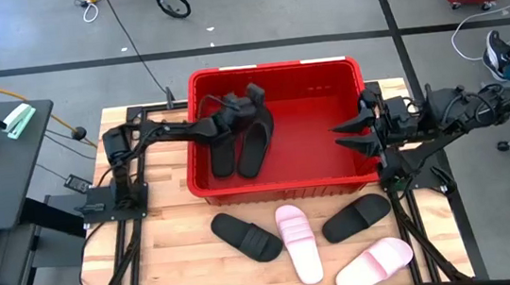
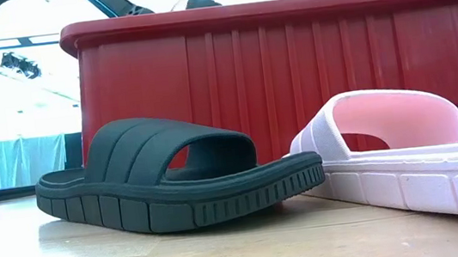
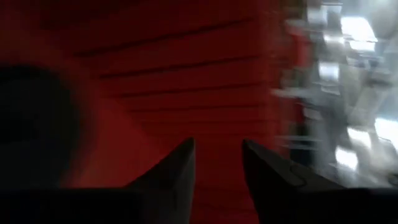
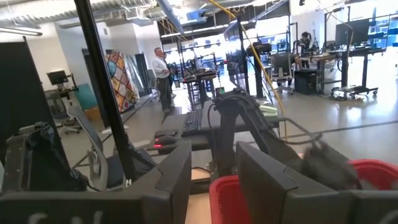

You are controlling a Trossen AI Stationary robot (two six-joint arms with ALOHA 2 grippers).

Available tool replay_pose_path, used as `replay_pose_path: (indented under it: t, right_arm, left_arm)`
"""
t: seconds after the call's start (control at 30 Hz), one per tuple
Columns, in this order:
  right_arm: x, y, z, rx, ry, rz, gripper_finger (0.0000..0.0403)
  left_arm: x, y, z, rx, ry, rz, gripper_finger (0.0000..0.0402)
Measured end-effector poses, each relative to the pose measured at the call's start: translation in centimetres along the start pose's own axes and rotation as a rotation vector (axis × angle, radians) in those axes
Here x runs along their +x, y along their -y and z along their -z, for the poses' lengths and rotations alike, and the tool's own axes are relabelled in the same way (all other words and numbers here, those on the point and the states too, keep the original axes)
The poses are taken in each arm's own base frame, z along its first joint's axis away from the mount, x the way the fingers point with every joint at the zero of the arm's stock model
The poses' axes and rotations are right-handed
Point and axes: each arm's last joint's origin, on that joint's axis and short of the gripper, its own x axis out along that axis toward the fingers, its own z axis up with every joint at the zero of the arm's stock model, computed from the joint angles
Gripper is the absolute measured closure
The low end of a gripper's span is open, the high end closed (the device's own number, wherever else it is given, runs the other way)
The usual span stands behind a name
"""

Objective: Pick and place slides into bin
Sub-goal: Put the black flip flop into the red bin

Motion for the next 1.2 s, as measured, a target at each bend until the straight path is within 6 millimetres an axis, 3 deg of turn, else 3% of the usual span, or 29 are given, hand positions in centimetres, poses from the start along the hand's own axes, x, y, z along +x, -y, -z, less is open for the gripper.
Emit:
replay_pose_path:
  t: [0.2, 0.4, 0.5, 0.67, 0.73, 0.9, 1.07, 1.2]
  right_arm:
    - [-1.4, 0.8, 0.6, -0.004, -0.100, 0.032, 0.0282]
    - [-1.6, 2.4, 1.8, -0.010, -0.220, 0.177, 0.0370]
    - [-0.7, 3.6, 2.1, -0.043, -0.244, 0.267, 0.0393]
    - [1.9, 6.6, 3.0, -0.029, -0.313, 0.389, 0.0398]
    - [3.4, 8.5, 3.8, 0.007, -0.367, 0.413, 0.0398]
    - [7.4, 14.4, 6.2, 0.223, -0.456, 0.398, 0.0400]
    - [11.0, 20.1, 9.7, 0.507, -0.522, 0.233, 0.0401]
    - [12.5, 23.2, 13.6, 0.608, -0.633, 0.282, 0.0401]
  left_arm:
    - [-1.8, 6.9, -2.4, 0.194, -0.063, 0.435, 0.0295]
    - [-7.6, 14.5, -4.8, 0.566, -0.038, 0.698, 0.0362]
    - [-10.9, 18.3, -5.7, 0.804, -0.021, 0.736, 0.0394]
    - [-15.8, 24.2, -6.9, 1.203, -0.013, 0.690, 0.0391]
    - [-17.6, 26.3, -7.9, 1.289, -0.009, 0.659, 0.0396]
    - [-21.2, 29.4, -11.5, 1.319, -0.002, 0.500, 0.0397]
    - [-23.5, 30.4, -13.9, 1.490, 0.059, 0.396, 0.0395]
    - [-24.1, 30.5, -15.0, 1.554, 0.073, 0.348, 0.0398]
